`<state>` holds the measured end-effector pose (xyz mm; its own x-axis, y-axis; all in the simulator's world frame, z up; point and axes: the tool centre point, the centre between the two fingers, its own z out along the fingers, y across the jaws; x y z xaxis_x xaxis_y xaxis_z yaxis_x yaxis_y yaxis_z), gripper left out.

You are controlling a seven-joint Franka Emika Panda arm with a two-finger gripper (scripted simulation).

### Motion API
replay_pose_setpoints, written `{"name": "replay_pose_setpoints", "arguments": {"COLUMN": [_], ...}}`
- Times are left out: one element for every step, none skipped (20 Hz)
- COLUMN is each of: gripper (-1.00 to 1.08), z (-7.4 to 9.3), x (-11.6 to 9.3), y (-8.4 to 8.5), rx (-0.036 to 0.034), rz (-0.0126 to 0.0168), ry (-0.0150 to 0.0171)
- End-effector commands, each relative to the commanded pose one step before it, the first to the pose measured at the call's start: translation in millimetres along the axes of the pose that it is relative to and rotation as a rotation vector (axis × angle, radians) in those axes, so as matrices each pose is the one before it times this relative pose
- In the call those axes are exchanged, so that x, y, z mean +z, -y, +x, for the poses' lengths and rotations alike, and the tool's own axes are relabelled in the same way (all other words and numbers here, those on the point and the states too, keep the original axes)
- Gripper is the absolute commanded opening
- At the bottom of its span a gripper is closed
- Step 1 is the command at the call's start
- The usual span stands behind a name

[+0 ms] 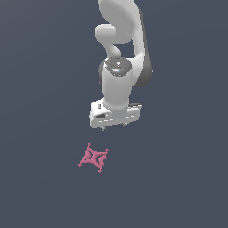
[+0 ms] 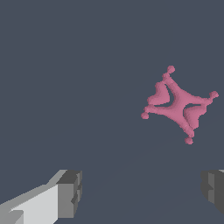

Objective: Pick up the object and move it to a goal position.

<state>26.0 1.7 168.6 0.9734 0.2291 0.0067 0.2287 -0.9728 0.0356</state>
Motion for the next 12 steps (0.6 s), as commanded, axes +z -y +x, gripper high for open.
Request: {"name": "replay_pose_setpoints", "arguments": {"gripper": [1.00, 1.00, 1.00, 1.00, 1.00, 1.00, 1.00, 1.00, 1.00, 1.00, 1.00, 1.00], "z": [5.10, 1.95, 1.86, 1.77, 1.67, 1.58, 1.48, 1.38, 1.28, 1.18, 1.07, 0.96], "x": [5.15, 2.12, 2.14, 2.16, 2.18, 2.20, 2.22, 2.24, 2.25, 2.27, 2.29, 2.30], "y": [-5.45, -2.35, -2.41, -2.46, -2.52, -2.57, -2.62, -2.66, -2.70, -2.73, -2.77, -2.81], "rx": [-0.05977, -0.02458, -0.02453, -0.02449, -0.02445, -0.02440, -0.02434, -0.02430, -0.02424, -0.02420, -0.02414, -0.02408], "rz": [-0.00043, -0.00004, 0.00003, 0.00010, 0.00017, 0.00023, 0.00030, 0.00036, 0.00041, 0.00047, 0.00052, 0.00056], "ry": [0.00193, 0.00067, 0.00065, 0.00062, 0.00058, 0.00054, 0.00050, 0.00046, 0.00041, 0.00036, 0.00031, 0.00026]}}
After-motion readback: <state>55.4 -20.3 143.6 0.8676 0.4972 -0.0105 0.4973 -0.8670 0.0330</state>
